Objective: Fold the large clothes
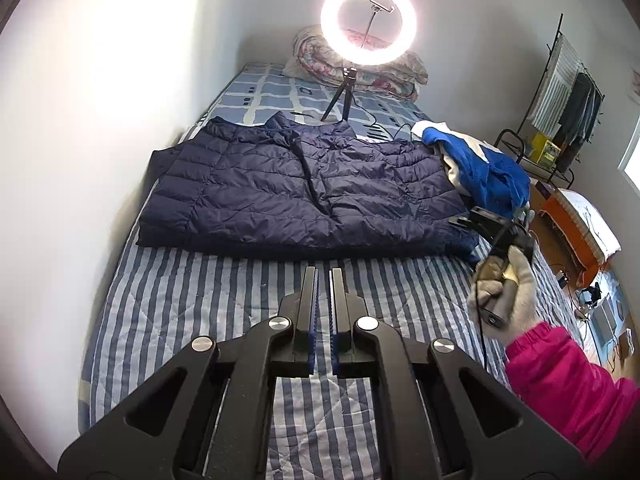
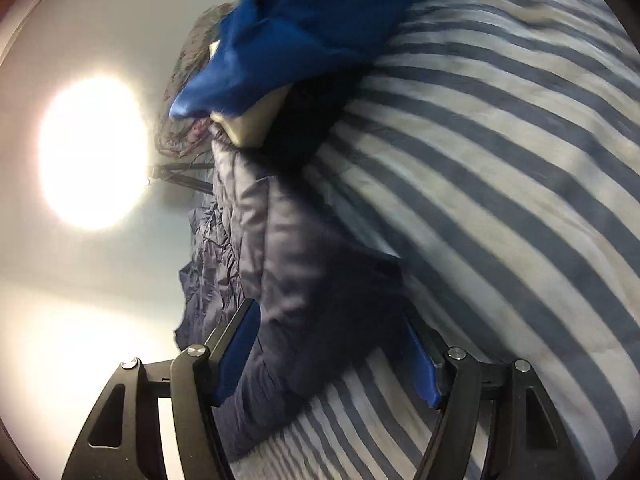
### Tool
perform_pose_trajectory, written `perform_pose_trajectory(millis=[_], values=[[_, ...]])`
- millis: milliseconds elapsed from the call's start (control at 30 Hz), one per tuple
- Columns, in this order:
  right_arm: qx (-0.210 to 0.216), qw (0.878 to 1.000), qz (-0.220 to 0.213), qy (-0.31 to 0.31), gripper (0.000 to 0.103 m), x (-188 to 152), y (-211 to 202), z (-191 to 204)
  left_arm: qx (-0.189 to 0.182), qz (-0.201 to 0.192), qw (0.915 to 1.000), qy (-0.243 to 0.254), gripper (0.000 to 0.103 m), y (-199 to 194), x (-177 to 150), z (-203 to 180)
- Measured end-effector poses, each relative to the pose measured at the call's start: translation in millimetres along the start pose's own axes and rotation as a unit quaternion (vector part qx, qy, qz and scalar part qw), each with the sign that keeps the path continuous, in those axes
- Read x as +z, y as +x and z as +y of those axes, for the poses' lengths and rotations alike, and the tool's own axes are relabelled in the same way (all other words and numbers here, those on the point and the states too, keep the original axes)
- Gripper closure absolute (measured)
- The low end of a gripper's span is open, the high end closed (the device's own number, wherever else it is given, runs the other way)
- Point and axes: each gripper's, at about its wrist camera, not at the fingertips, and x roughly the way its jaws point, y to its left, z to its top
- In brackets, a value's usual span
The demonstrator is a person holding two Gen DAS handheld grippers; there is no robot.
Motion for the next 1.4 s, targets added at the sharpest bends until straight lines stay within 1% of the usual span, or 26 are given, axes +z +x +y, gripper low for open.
perform_pose_trajectory(millis=[33, 67, 100, 133, 167, 200, 233, 267, 333, 367, 433, 467, 500, 533, 567, 633, 667, 767, 800, 867, 933, 1033, 1100, 1200, 1367, 1400], values=[[-0.012, 1.000, 0.001, -0.009, 0.048, 3, 6, 7, 0.000, 0.000, 1.0000, 0.000, 0.101, 0, 0, 0], [-0.019, 1.000, 0.002, -0.015, 0.054, 6, 11, 12, 0.001, 0.000, 1.0000, 0.000, 0.101, -1, 0, 0], [-0.028, 0.999, 0.003, -0.027, 0.066, 8, 15, 19, 0.001, -0.001, 1.0000, 0.001, 0.101, -1, 0, 0], [-0.044, 0.998, 0.003, -0.049, 0.076, 9, 16, 29, 0.000, -0.001, 1.0000, 0.002, 0.101, -1, 0, 0], [-0.059, 0.995, 0.002, -0.074, 0.080, 8, 15, 39, -0.002, -0.001, 1.0000, 0.003, 0.101, -2, -1, 0], [-0.080, 0.990, -0.002, -0.116, 0.087, 5, 13, 54, -0.004, -0.001, 1.0000, 0.003, 0.101, -2, -1, 0], [-0.103, 0.981, -0.010, -0.165, 0.090, -1, 10, 71, -0.005, -0.003, 1.0000, 0.003, 0.101, -4, -1, 0], [-0.124, 0.969, -0.020, -0.214, 0.091, -8, 6, 89, -0.006, -0.005, 1.0000, 0.003, 0.101, -4, 0, 0], [-0.150, 0.946, -0.036, -0.286, 0.093, -21, 2, 119, -0.008, -0.011, 0.9999, 0.002, 0.101, -8, 0, -1], [-0.158, 0.936, -0.042, -0.311, 0.093, -27, 1, 131, -0.008, -0.014, 0.9999, 0.002, 0.101, -10, 0, 0], [-0.173, 0.910, -0.059, -0.372, 0.094, -42, 2, 162, -0.007, -0.021, 0.9997, 0.001, 0.101, -14, 1, 0], [-0.176, 0.900, -0.066, -0.393, 0.094, -47, 3, 173, -0.007, -0.024, 0.9997, 0.000, 0.101, -16, 1, 1], [-0.177, 0.887, -0.074, -0.421, 0.095, -57, 4, 189, -0.007, -0.027, 0.9996, -0.001, 0.101, -19, 1, 1], [-0.177, 0.874, -0.081, -0.446, 0.095, -67, 5, 204, -0.007, -0.032, 0.9995, -0.003, 0.101, -21, 1, 2], [-0.173, 0.863, -0.085, -0.467, 0.095, -77, 7, 217, -0.006, -0.035, 0.9994, -0.005, 0.101, -23, 1, 3], [-0.161, 0.849, -0.086, -0.496, 0.095, -92, 10, 239, -0.007, -0.040, 0.9991, -0.008, 0.101, -27, 2, 4], [-0.151, 0.845, -0.084, -0.505, 0.095, -98, 15, 251, -0.009, -0.042, 0.9990, -0.011, 0.101, -29, 2, 6], [-0.125, 0.837, -0.079, -0.527, 0.095, -118, 18, 272, -0.013, -0.048, 0.9987, -0.014, 0.101, -34, 3, 7], [-0.117, 0.832, -0.079, -0.537, 0.095, -127, 23, 281, -0.013, -0.050, 0.9985, -0.015, 0.101, -35, 3, 7], [-0.105, 0.819, -0.079, -0.559, 0.095, -145, 31, 299, -0.015, -0.055, 0.9982, -0.018, 0.101, -39, 3, 8], [-0.091, 0.801, -0.074, -0.587, 0.095, -168, 43, 317, -0.014, -0.060, 0.9979, -0.020, 0.101, -42, 4, 9], [-0.073, 0.784, -0.064, -0.613, 0.095, -199, 61, 336, -0.010, -0.066, 0.9976, -0.022, 0.101, -47, 3, 10], [-0.062, 0.769, -0.056, -0.634, 0.095, -221, 73, 345, -0.008, -0.069, 0.9973, -0.024, 0.101, -50, 3, 11], [-0.039, 0.744, -0.028, -0.667, 0.095, -262, 95, 355, -0.005, -0.072, 0.9971, -0.027, 0.101, -52, 3, 14], [0.004, 0.709, 0.045, -0.704, 0.096, -324, 135, 356, 0.002, -0.073, 0.9968, -0.031, 0.101, -52, 3, 21], [0.009, 0.704, 0.059, -0.707, 0.096, -332, 142, 354, 0.002, -0.074, 0.9967, -0.033, 0.101, -53, 3, 23]])
